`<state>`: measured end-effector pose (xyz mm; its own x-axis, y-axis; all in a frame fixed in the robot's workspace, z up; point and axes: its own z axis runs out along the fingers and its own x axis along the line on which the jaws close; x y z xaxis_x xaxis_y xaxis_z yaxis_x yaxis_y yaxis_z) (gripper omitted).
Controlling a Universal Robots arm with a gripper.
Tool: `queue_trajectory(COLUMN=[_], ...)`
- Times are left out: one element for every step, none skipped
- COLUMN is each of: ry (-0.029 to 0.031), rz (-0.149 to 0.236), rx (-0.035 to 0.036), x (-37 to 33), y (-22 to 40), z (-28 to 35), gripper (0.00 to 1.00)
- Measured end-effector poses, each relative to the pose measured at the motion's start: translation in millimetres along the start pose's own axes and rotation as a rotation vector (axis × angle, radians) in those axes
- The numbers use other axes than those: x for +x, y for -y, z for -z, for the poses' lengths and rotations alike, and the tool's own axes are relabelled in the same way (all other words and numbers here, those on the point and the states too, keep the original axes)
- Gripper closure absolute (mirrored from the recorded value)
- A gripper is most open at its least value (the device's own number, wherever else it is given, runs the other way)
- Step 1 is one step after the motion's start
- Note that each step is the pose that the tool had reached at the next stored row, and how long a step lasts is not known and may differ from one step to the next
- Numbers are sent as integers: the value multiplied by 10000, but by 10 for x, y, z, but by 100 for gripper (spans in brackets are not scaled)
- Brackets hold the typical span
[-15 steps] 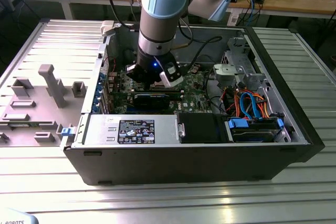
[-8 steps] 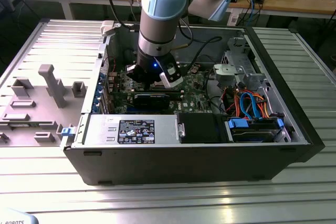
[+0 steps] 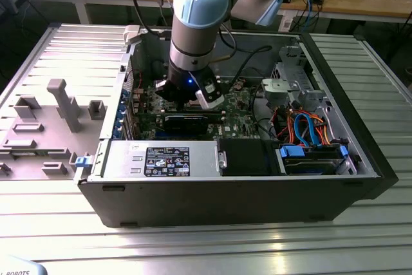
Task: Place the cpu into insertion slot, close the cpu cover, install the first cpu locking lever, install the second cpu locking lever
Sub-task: 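Install the second cpu locking lever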
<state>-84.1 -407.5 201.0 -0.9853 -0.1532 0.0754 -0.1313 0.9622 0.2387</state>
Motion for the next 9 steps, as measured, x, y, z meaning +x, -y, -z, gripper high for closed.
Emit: queue_trajectory(ry=[0, 1, 8, 10, 9, 8, 9, 9, 10], rz=[1, 3, 6, 8, 7, 7, 7, 6, 8], rx=[-7, -19, -34, -47, -55, -62, -63, -63, -66], x=[0, 0, 0, 1, 2, 4, 6, 9, 10], y=[1, 2, 3, 5, 5, 6, 6, 5, 5], z=[-4, -10, -17, -23, -26, -28, -29, -30, -31], gripper=[89, 89, 89, 89, 89, 89, 89, 89, 89])
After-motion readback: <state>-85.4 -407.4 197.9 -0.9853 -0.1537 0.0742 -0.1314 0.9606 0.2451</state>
